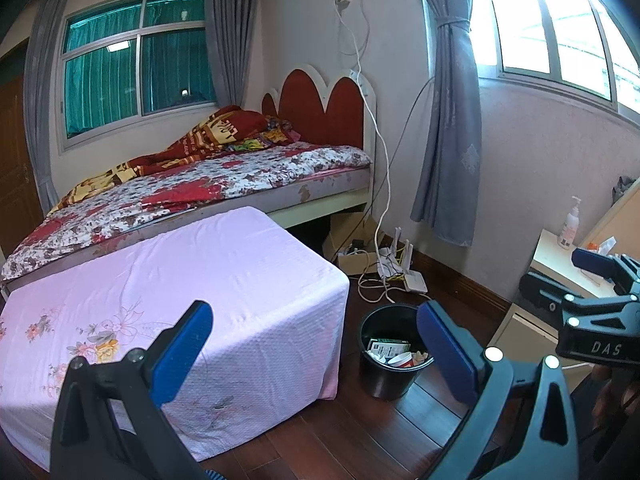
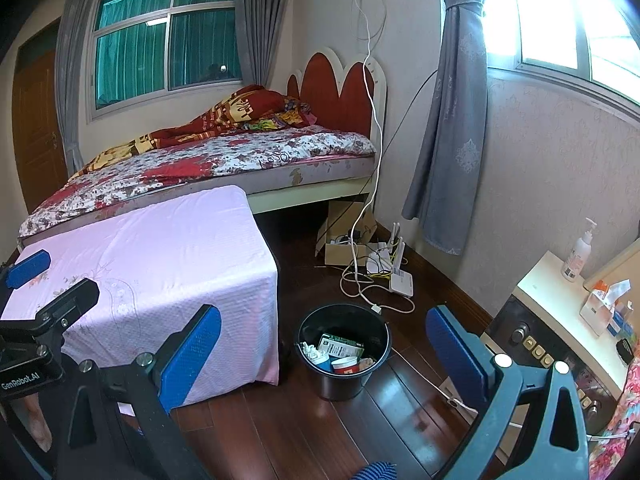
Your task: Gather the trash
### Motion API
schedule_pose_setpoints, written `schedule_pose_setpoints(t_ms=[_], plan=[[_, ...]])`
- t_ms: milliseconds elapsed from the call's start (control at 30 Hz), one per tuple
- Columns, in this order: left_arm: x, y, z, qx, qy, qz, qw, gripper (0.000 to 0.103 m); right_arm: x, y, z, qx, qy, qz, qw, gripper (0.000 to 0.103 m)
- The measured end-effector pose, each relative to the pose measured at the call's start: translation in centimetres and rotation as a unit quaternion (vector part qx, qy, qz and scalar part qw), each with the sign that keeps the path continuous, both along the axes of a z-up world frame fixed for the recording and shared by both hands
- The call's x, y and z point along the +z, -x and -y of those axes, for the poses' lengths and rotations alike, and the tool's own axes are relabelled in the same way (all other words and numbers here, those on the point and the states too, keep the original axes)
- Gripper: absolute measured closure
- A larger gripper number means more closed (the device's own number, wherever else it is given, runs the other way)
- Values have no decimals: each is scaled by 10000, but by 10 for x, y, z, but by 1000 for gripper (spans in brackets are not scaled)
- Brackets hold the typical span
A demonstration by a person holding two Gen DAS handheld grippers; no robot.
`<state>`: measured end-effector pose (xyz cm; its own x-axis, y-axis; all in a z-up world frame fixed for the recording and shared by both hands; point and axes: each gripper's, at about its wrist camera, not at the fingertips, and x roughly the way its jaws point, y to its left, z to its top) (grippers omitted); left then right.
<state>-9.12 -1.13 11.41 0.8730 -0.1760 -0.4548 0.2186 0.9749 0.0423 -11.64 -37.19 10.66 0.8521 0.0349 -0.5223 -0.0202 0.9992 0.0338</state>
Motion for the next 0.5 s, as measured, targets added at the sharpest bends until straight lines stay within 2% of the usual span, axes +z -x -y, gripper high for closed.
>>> schedule_pose_setpoints(t_ms=[367, 500], plan=[[-1, 1, 3, 26, -220, 235, 9995, 1, -3, 0, 0, 11, 7, -20, 10000, 0], [0, -1, 1, 7, -201, 191, 9996, 1, -5, 0, 1, 10, 3, -31, 10000, 0]])
